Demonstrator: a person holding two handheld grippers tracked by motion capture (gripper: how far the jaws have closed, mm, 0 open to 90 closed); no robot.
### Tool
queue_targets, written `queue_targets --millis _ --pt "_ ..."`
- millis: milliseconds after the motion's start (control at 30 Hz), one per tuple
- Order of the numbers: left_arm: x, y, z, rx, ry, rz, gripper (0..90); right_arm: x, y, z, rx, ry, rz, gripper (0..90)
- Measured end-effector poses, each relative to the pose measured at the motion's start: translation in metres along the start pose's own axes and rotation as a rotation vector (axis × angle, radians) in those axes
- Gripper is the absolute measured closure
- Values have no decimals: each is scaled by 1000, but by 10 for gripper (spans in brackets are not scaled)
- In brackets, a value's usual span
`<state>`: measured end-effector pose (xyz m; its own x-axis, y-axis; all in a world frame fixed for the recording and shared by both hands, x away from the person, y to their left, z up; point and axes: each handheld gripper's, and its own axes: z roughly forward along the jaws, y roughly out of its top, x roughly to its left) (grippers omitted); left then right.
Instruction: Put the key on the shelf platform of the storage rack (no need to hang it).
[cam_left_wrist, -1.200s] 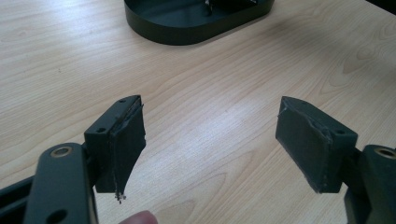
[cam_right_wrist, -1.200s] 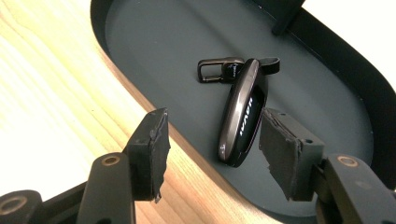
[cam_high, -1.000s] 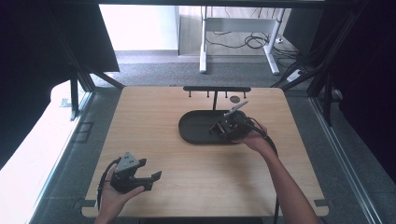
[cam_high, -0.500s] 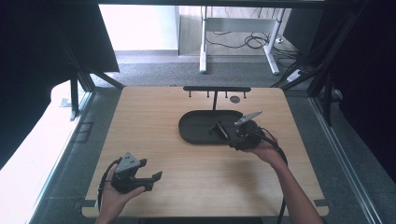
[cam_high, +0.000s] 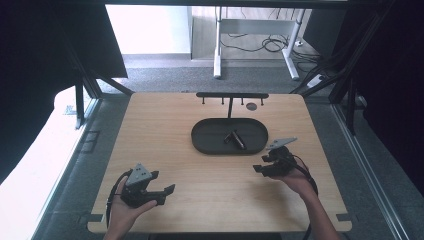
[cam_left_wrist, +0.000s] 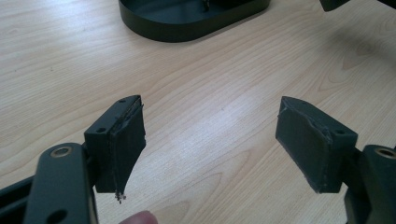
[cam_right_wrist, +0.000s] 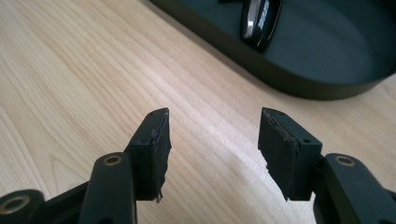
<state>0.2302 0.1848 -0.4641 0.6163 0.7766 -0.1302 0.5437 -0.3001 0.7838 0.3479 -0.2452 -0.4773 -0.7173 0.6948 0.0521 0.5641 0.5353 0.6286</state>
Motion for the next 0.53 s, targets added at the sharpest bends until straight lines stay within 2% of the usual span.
queue_targets --millis 100,333,533 --pt "-1 0 2 7 -2 3 243 0 -5 1 6 3 0 445" --pt "-2 0 3 9 -2 4 243 -1 -4 -2 -7 -5 3 446" --pt "-1 -1 1 4 -2 3 243 -3 -11 10 31 -22 14 432"
